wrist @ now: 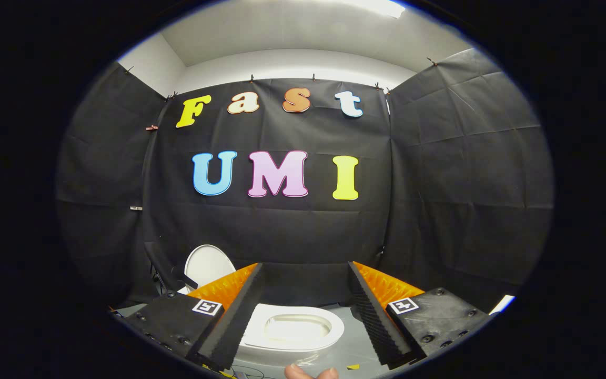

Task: Open the toilet lid.

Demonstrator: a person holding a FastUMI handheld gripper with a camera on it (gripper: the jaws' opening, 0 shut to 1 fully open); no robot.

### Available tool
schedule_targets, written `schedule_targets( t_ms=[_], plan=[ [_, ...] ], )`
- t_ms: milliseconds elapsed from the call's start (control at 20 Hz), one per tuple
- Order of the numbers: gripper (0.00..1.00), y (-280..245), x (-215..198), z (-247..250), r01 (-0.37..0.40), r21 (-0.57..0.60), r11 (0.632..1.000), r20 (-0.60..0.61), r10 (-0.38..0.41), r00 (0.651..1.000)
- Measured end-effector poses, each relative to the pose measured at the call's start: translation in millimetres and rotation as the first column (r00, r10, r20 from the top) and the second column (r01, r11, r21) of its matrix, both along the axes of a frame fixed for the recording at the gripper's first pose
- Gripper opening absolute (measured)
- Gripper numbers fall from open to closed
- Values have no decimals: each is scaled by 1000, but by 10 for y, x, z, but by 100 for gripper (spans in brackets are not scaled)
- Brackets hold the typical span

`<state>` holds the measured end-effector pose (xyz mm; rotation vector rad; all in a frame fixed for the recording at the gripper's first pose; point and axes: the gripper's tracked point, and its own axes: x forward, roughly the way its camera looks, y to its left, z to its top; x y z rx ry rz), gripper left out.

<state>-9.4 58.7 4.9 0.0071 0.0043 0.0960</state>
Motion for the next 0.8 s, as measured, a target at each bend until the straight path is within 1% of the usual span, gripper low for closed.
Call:
schedule_targets(
  t_ms=[800],
  plan=[
    [99,28,-19,-9,-6,-7,1000,-1,6,1000]
  ],
)
